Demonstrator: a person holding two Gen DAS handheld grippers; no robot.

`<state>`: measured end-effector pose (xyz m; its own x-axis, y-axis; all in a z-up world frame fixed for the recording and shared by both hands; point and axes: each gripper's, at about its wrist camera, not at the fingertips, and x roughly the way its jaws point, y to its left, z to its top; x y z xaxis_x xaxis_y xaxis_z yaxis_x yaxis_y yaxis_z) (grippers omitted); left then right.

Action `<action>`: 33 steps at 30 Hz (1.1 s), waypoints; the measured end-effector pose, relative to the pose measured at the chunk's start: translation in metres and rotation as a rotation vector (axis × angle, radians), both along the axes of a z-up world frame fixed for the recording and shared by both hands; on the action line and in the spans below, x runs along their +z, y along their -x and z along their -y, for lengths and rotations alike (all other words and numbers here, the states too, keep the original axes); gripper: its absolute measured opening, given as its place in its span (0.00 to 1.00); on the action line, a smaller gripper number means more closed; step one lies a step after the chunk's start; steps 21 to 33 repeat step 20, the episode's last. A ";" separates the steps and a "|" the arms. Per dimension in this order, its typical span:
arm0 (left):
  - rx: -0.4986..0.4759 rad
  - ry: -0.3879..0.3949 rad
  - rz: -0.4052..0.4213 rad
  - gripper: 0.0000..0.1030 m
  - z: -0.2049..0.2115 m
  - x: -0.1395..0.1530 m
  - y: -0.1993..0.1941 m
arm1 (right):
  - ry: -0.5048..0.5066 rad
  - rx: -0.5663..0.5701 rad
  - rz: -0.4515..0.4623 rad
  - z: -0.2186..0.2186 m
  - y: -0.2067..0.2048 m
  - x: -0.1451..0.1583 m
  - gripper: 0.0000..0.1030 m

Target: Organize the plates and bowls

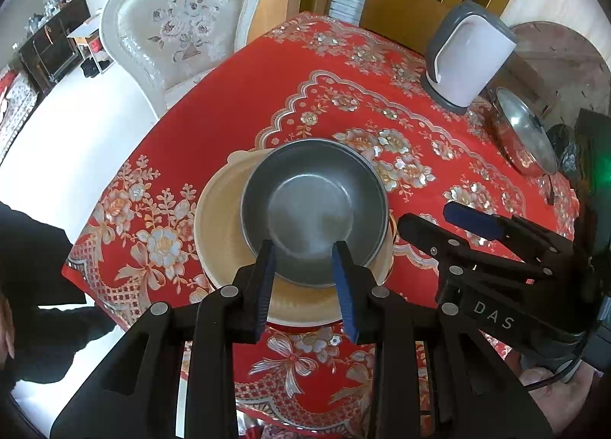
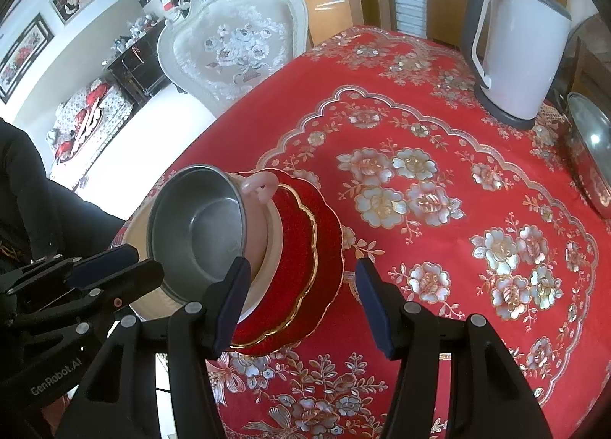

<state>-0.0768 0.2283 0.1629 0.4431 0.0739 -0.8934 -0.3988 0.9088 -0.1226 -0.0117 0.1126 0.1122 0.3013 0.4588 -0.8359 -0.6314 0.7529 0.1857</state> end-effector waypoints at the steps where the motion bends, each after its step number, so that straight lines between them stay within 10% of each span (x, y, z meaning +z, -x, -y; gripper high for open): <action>1: 0.001 -0.003 0.001 0.29 0.000 0.000 0.000 | 0.000 0.000 0.001 0.000 0.000 0.000 0.56; 33: -0.009 -0.067 0.012 0.29 0.007 0.004 0.001 | 0.003 -0.004 -0.011 0.000 0.000 -0.002 0.56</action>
